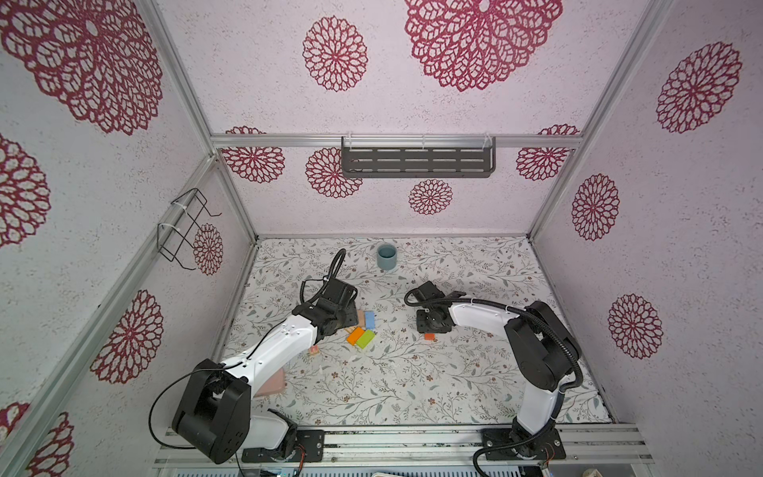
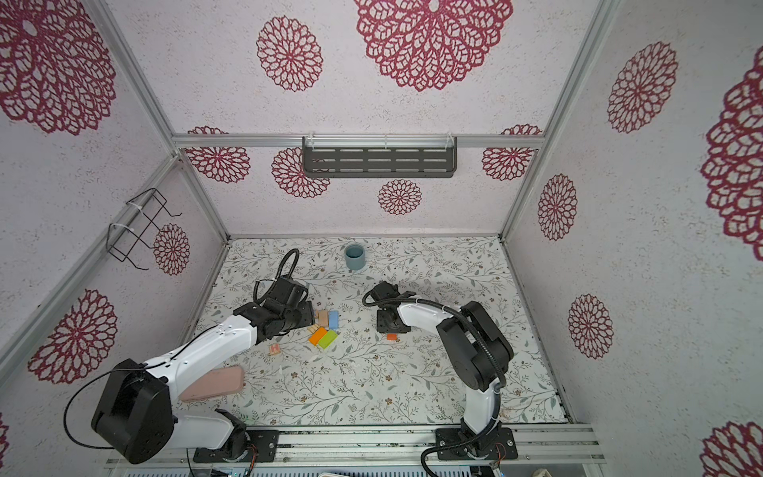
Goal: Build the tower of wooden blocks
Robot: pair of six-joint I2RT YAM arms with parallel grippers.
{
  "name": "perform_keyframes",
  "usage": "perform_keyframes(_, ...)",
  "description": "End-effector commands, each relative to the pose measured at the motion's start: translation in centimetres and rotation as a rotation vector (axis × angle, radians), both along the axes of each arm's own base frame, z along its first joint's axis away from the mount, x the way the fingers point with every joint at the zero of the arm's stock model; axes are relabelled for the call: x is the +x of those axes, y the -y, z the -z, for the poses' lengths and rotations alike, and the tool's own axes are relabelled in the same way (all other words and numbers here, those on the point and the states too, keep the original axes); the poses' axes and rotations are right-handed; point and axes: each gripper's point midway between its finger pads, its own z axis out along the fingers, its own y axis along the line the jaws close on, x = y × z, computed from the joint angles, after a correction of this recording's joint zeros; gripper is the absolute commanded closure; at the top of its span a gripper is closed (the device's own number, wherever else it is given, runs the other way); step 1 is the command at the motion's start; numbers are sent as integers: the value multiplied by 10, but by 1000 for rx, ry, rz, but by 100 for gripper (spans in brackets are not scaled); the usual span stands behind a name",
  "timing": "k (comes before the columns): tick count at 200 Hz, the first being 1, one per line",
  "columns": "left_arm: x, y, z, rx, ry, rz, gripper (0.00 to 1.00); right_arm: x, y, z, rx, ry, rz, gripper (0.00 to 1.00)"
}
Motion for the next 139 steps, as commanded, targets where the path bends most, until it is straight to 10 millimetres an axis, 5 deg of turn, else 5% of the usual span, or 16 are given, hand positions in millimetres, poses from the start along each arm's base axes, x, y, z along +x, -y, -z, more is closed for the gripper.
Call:
perform_keyframes(1,4,3,-4,22,-14,16,31,10,-5,-35,29,82,-16,50)
perform_keyframes(24,8,1,-5,35,-31,11,31,12,-5,-48,39,112,-27,49)
perform_keyframes(75,18,-20,6,59,-105,-40,51,16,-3,-85,84,193,-49,48)
perform_keyframes(139,32,-37,33,32,-142,-21,57,16,-3,-106,169,254,-127,46)
